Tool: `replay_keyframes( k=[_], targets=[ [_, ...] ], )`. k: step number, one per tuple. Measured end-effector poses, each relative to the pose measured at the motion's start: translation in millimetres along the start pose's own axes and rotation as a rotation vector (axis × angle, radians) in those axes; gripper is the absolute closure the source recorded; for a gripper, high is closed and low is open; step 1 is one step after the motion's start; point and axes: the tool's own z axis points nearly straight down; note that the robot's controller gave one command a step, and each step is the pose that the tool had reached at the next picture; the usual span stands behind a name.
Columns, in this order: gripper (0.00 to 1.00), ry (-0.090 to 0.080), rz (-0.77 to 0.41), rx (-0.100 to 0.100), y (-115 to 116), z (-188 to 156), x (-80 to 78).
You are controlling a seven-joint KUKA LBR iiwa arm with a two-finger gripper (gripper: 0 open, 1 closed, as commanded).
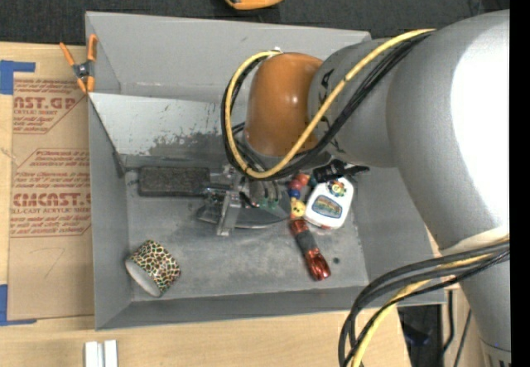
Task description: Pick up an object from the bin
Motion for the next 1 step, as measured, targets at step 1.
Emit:
replay_keyframes(
  k=[1],
  targets=[
    [1.0,0.001,0.0,0.001,-0.5,-20.1,0.2]
  ],
)
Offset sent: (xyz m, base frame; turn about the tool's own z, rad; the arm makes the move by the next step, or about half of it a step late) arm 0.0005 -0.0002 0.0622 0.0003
